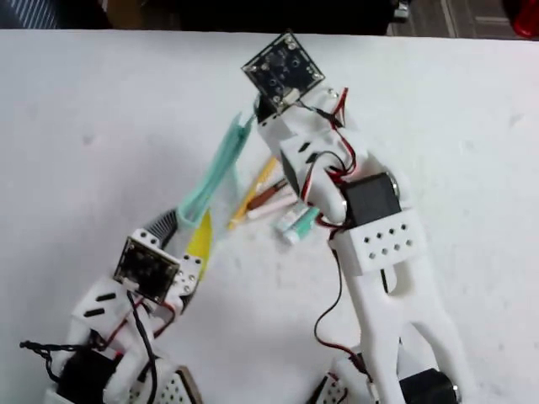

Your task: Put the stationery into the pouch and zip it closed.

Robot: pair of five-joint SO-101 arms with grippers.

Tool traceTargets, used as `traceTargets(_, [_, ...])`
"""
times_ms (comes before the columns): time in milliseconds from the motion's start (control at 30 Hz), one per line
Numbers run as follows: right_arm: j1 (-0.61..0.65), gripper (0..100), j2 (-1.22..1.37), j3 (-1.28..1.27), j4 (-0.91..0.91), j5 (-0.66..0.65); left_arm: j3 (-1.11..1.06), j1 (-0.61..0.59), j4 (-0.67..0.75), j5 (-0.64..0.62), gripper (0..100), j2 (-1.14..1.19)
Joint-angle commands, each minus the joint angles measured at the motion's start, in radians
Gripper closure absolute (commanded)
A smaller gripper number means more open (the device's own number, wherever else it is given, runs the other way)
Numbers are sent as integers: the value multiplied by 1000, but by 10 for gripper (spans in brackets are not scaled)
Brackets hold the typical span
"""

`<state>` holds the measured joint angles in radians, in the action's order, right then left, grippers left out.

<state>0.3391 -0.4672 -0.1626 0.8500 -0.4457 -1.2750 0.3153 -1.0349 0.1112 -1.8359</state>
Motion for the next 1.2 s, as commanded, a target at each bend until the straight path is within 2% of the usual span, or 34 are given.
traceTargets(0, [-85,977,-13,25,-42,8,20,-21,-43,5,977,4])
traceTargets(67, [-65,951,-19,31,8,8,20,-21,-41,5,977,4])
traceTargets(233, [39,710,-108,25,160,2,8,-22,-34,5,977,4])
traceTargets(333, [107,646,-193,26,257,0,-9,-22,-12,5,977,4])
traceTargets(500, [159,685,-321,29,374,0,-20,-22,-6,5,977,4])
traceTargets(700, [61,737,-346,26,364,6,-15,-38,-6,5,977,4])
traceTargets(800, [-18,790,-294,25,348,8,8,-101,-6,-6,977,4])
traceTargets(967, [-94,985,-137,25,305,9,28,-225,-5,-118,977,4])
traceTargets(1067, [-99,951,-30,25,286,11,21,-269,18,-140,977,4])
traceTargets(1167, [-84,951,99,28,251,92,11,-277,32,-155,977,4])
